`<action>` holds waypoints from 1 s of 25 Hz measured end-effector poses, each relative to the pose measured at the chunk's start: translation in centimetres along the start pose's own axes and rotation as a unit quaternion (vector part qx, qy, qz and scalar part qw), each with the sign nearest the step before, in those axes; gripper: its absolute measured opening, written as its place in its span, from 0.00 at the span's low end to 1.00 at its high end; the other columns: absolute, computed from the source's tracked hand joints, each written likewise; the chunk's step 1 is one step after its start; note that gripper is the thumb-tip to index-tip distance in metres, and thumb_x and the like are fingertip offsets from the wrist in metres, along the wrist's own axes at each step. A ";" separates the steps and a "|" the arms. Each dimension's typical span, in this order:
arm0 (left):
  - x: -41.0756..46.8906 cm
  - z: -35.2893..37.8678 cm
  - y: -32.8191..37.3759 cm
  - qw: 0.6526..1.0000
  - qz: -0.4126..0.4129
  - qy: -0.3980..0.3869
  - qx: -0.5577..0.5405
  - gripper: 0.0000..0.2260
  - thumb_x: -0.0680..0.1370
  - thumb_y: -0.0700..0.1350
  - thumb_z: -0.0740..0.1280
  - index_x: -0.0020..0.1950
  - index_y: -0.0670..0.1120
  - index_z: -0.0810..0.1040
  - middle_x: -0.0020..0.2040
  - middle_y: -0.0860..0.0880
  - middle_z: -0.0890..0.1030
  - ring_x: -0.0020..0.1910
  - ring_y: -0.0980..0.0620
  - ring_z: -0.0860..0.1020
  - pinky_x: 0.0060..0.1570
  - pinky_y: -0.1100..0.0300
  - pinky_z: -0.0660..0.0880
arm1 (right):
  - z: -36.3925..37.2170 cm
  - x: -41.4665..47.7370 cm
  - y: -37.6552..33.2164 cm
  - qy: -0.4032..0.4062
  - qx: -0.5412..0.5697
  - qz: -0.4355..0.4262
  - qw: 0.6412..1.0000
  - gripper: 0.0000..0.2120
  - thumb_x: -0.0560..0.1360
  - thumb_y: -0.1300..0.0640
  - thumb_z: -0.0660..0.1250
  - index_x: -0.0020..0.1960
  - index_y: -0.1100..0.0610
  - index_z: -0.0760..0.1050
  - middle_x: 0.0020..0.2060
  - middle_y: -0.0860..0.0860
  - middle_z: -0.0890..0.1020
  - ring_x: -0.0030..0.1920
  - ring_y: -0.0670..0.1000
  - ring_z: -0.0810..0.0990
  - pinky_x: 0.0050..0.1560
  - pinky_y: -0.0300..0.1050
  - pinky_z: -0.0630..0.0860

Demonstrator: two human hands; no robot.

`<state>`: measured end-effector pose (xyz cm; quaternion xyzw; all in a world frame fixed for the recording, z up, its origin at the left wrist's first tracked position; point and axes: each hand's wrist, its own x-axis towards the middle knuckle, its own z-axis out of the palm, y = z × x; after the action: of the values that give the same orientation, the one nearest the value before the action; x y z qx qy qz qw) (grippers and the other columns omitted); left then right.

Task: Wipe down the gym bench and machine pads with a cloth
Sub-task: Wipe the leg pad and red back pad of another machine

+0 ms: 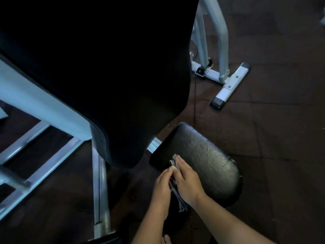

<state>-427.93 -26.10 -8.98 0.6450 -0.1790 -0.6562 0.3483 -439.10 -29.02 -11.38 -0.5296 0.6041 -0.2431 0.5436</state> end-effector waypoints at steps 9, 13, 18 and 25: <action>-8.8 0.6 8.8 0.991 0.018 -0.128 0.041 0.22 0.72 0.39 0.69 0.67 0.44 0.80 0.59 0.38 0.85 0.60 0.38 0.83 0.63 0.45 0.77 | -10.6 -5.3 -10.4 -0.097 0.097 -0.022 0.990 0.33 0.66 0.53 0.70 0.71 0.39 0.70 0.72 0.43 0.73 0.69 0.39 0.74 0.69 0.40 0.73; -11.9 0.7 11.8 0.981 0.056 -0.150 0.108 0.20 0.72 0.37 0.68 0.64 0.43 0.82 0.57 0.38 0.85 0.59 0.38 0.83 0.60 0.46 0.78 | -13.9 -6.0 -14.4 -0.219 -0.005 -0.051 0.974 0.35 0.67 0.56 0.75 0.73 0.47 0.72 0.67 0.47 0.78 0.65 0.41 0.78 0.60 0.36 0.76; -14.3 0.7 14.7 0.959 0.135 -0.076 0.239 0.06 0.75 0.41 0.74 0.51 0.47 0.86 0.48 0.44 0.87 0.50 0.45 0.86 0.52 0.52 0.82 | -14.2 -7.4 -17.3 -0.132 -0.073 -0.076 0.986 0.03 0.67 0.53 0.76 0.41 0.49 0.84 0.36 0.47 0.84 0.38 0.44 0.81 0.43 0.49 0.78; -15.9 2.3 15.6 0.986 0.069 -0.021 0.152 0.06 0.81 0.39 0.68 0.49 0.43 0.86 0.45 0.42 0.85 0.42 0.48 0.84 0.38 0.57 0.83 | -12.8 -11.2 -18.1 0.110 -0.269 -0.100 0.952 0.08 0.77 0.52 0.69 0.53 0.50 0.84 0.45 0.48 0.87 0.49 0.50 0.84 0.48 0.46 0.78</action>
<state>-427.87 -26.49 13.45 0.6627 -0.3283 -0.6089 0.2869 -445.71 -28.31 12.58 -0.6839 0.6469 -0.1819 0.2840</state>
